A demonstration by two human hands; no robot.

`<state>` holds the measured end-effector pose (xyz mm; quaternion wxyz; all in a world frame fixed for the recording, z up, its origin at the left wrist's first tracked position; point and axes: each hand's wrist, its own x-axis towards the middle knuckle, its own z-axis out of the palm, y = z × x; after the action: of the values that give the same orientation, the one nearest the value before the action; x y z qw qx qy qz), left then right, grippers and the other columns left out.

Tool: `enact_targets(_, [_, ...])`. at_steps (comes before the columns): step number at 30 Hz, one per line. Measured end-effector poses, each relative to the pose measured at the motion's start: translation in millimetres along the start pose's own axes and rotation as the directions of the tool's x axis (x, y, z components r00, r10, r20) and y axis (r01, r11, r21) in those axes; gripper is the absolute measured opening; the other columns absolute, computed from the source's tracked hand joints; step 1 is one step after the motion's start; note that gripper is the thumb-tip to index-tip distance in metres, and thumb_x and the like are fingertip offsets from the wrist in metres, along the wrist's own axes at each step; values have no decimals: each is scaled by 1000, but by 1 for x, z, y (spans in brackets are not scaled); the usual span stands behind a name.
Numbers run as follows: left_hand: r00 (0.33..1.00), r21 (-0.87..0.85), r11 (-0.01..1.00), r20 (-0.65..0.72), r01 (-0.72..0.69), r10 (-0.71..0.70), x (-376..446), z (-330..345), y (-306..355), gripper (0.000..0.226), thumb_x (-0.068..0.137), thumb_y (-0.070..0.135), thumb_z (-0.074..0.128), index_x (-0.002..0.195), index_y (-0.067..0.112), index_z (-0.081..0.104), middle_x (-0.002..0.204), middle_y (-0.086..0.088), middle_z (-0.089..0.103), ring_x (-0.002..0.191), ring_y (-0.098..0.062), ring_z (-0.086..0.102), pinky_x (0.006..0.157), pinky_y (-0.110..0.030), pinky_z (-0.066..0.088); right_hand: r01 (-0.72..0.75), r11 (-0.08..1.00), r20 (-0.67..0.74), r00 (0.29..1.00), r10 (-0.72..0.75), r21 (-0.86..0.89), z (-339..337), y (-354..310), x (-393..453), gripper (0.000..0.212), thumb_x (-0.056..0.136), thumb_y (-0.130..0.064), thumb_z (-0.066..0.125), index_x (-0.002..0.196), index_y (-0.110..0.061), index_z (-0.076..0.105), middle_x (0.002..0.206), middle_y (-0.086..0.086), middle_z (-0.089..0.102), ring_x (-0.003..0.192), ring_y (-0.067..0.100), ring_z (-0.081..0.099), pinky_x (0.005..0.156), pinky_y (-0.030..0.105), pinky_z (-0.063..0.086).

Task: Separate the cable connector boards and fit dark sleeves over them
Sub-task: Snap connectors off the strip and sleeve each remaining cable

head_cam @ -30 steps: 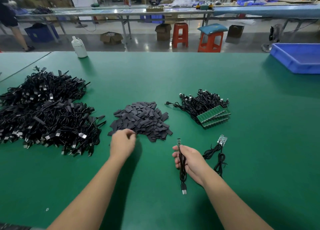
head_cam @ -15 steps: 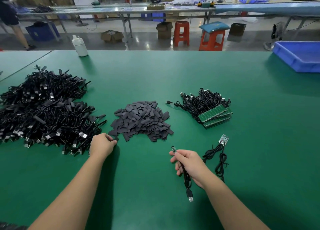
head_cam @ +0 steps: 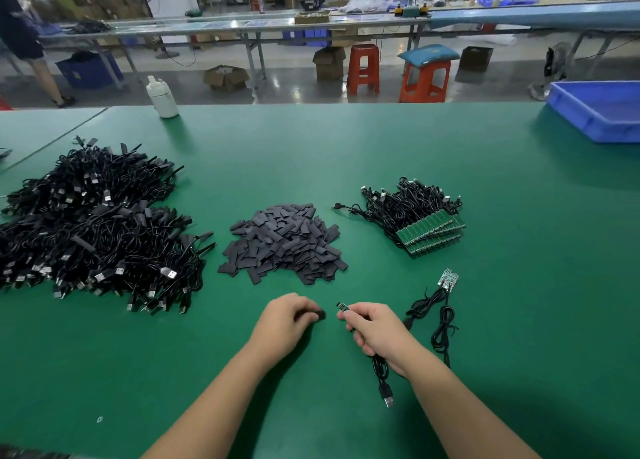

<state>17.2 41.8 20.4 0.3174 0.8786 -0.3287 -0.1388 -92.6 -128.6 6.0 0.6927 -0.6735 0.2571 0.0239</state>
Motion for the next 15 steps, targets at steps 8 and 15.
enact_targets(8, [990, -416, 900, -1, 129, -142, -5, 30, 31, 11, 86, 10, 71, 84, 17, 63, 64, 8, 63, 51, -11, 60, 56, -24, 48, 18, 999, -20, 1000, -18, 30, 0, -3, -4, 13, 96, -13, 61, 93, -5, 71, 78, 6, 72, 43, 12, 45, 38, 23, 34])
enact_targets(15, [994, -20, 995, -46, -100, 99, -5, 26, 35, 21, 84, 29, 73, 105, 27, 73, 91, 9, 65, 81, -5, 57, 78, -19, 45, -1, 998, -35, 999, 3, 60, 1, -6, -5, 16, 99, -11, 56, 96, -2, 69, 65, 3, 62, 43, 11, 45, 37, 22, 34])
